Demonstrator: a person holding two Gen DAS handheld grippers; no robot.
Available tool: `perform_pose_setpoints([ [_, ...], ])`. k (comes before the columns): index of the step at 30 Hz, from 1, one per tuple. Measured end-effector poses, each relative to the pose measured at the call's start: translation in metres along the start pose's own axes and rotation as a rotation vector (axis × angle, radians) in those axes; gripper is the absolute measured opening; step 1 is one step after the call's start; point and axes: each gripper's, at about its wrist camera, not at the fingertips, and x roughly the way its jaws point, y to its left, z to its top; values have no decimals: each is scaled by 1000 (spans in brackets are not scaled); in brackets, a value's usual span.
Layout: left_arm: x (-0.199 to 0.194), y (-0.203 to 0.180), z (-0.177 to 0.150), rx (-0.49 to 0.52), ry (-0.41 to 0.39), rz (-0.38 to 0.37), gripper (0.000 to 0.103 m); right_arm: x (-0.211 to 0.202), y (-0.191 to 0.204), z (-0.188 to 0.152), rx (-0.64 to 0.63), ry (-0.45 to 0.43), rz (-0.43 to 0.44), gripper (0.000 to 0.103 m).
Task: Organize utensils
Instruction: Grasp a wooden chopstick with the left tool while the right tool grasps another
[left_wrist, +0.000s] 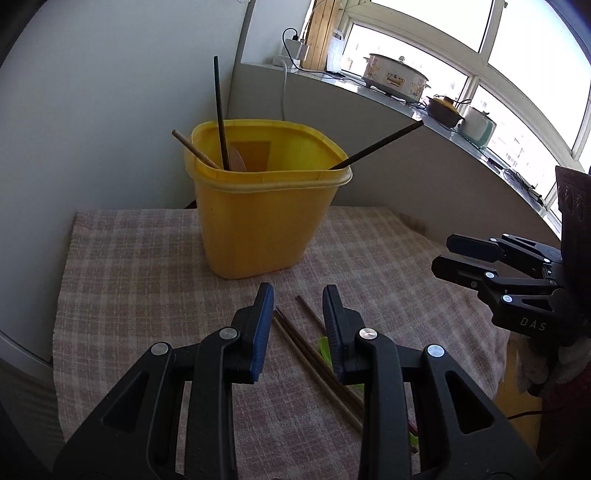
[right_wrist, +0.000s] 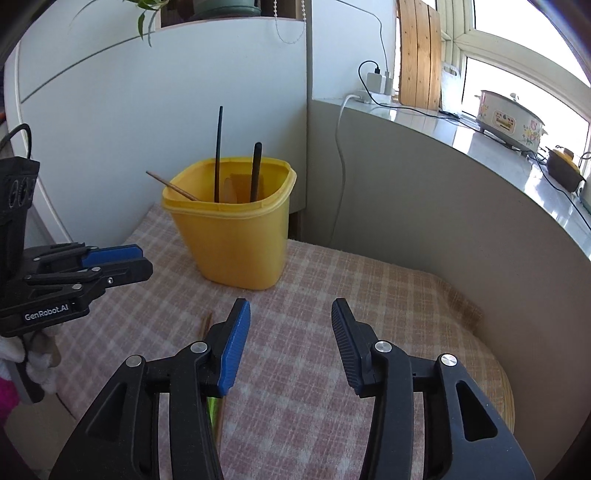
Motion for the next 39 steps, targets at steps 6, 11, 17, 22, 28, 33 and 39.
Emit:
perform_pose_setpoints([
  [6,13,7,-33,-56,103,-39,27,23,5,-29,-4,127,71,44],
  [11,22,6,-49,-72,159,-55,27,40,8,-49,11,213,122,44],
  [17,42,-4,-61,-45,223,-60,27,63,15,-62,24,310,180,44],
  [22,55,-10,-62,-32,241,-47,27,71,22,-66,16,334,191,44],
  [28,67,-12,-63,-15,254,-22,27,81,28,-67,14,361,194,32],
  [33,73,-12,-62,-15,257,-12,27,86,32,-66,9,364,198,30],
  [39,80,-18,-61,16,258,8,27,93,30,-63,28,377,173,16],
])
